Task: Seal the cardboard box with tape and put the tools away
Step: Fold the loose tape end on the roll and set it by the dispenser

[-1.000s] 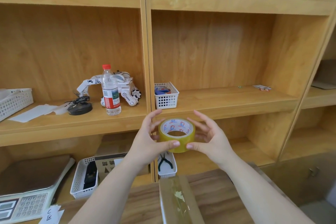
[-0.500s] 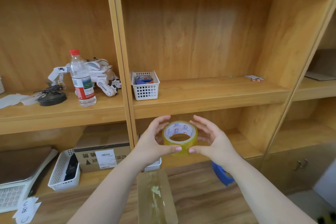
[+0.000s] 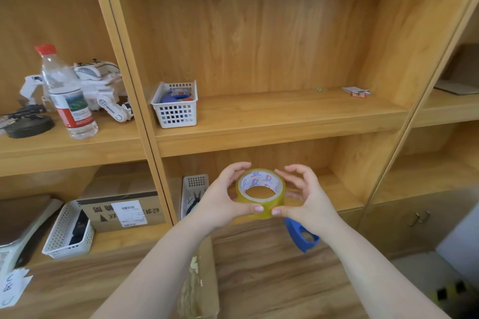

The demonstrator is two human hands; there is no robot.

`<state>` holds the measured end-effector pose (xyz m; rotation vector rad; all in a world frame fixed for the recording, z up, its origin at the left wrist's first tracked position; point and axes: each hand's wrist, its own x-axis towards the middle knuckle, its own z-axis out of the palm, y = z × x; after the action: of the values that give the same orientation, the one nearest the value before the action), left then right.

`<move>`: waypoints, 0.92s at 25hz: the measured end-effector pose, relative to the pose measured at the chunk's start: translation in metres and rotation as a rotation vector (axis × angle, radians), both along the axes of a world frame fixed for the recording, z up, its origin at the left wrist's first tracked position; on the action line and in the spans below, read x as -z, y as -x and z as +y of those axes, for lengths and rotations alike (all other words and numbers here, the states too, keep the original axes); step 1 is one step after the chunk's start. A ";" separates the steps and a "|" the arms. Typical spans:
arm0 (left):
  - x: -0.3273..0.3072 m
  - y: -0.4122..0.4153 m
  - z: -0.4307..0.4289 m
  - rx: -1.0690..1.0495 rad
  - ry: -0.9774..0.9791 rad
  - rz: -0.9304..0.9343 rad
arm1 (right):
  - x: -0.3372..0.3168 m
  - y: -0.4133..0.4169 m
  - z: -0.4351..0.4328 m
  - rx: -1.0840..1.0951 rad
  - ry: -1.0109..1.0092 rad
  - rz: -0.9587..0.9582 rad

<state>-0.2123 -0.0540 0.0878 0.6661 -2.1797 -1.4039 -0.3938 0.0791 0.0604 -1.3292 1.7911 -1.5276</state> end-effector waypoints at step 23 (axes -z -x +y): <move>0.074 0.148 0.030 0.102 0.041 -0.254 | 0.087 0.118 0.042 0.062 -0.133 -0.097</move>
<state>-0.3598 -0.0242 0.0141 0.7635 -2.4640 -1.3849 -0.5118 0.1206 -0.0262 -1.1276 1.8535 -1.4509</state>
